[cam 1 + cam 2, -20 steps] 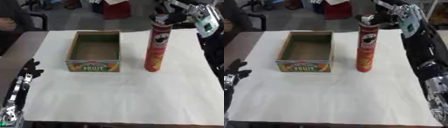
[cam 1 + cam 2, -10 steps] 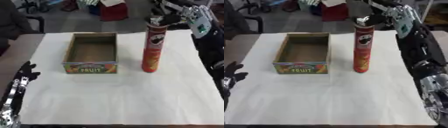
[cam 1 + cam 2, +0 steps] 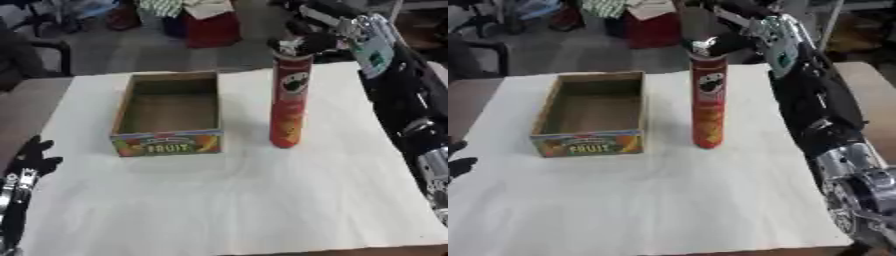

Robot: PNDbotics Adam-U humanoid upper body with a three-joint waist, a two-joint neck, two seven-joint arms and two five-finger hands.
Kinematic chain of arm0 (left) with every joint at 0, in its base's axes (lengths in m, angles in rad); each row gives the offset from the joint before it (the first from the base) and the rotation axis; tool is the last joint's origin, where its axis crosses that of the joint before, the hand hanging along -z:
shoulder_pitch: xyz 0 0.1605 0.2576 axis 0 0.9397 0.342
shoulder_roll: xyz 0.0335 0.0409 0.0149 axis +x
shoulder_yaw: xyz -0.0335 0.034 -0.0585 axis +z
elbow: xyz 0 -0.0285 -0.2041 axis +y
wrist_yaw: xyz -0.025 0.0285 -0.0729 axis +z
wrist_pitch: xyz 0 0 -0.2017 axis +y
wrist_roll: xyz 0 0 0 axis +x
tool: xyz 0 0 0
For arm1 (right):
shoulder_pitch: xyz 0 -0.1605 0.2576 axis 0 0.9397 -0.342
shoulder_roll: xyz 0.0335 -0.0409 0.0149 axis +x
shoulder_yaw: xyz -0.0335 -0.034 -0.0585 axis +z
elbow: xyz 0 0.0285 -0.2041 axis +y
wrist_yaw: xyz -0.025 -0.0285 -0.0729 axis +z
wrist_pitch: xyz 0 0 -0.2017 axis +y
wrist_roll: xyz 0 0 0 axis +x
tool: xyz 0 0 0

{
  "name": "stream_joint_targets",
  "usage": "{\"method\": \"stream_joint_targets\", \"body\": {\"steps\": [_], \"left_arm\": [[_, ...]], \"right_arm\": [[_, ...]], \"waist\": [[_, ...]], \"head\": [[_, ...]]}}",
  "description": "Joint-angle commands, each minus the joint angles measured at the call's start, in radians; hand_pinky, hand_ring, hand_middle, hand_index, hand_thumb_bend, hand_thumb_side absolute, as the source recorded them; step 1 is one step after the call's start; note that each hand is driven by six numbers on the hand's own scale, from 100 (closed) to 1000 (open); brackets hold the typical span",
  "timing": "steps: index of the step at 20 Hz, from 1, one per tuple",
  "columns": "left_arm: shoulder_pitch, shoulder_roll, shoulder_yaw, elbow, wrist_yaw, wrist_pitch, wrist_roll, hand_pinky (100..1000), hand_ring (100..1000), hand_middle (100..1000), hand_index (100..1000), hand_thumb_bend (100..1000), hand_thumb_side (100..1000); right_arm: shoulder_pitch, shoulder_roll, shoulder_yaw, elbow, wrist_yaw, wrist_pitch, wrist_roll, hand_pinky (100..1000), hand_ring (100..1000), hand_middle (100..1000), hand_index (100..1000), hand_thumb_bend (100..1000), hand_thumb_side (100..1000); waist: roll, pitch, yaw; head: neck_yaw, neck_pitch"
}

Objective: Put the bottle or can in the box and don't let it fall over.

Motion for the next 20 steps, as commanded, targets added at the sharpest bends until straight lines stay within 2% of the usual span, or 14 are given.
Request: {"method": "stream_joint_targets", "body": {"steps": [1,8,12,14,15,16,20], "left_arm": [[-0.008,0.008,0.000,-0.012,0.004,0.000,-0.001,847,783,867,1000,312,1000],[-0.005,0.010,0.000,-0.010,0.002,0.000,-0.002,847,783,867,1000,312,1000],[-0.005,0.011,0.001,-0.011,0.000,0.000,0.000,847,781,867,1000,311,1000],[-0.004,0.012,0.002,-0.011,-0.001,0.001,0.001,847,780,867,1000,311,1000],[-0.004,0.013,0.002,-0.011,-0.001,0.001,0.001,847,780,867,1000,311,1000],[-0.004,0.013,0.002,-0.011,-0.001,0.001,0.001,847,779,867,1000,311,1000],[-0.004,0.014,0.004,-0.012,-0.002,0.002,0.003,847,778,867,1000,308,1000]], "right_arm": [[-0.023,-0.010,0.004,-0.012,-0.048,0.002,0.012,1000,1000,1000,1000,310,720],[-0.046,-0.008,0.052,-0.088,-0.191,-0.016,0.078,1000,1000,1000,1000,310,726],[-0.046,-0.001,0.089,-0.112,-0.228,-0.034,0.140,1000,1000,1000,1000,313,740],[-0.040,-0.001,0.111,-0.113,-0.225,-0.051,0.181,1000,1000,1000,1000,318,745],[-0.037,-0.001,0.120,-0.113,-0.215,-0.059,0.201,1000,1000,1000,1000,362,681],[-0.033,-0.001,0.128,-0.111,-0.201,-0.067,0.220,1000,1000,1000,1000,326,752],[-0.019,-0.004,0.145,-0.095,-0.126,-0.094,0.289,1000,1000,1000,1000,337,767]], "waist": [[0.000,-0.006,0.001],[-0.002,-0.009,-0.004],[-0.004,-0.011,-0.006],[-0.005,-0.011,-0.008],[-0.006,-0.011,-0.008],[-0.006,-0.012,-0.008],[-0.008,-0.012,-0.011]], "head": [[-0.004,-0.012],[-0.005,-0.009],[-0.008,-0.007],[-0.006,-0.006],[-0.005,-0.005],[-0.005,-0.005],[-0.005,-0.006]]}}
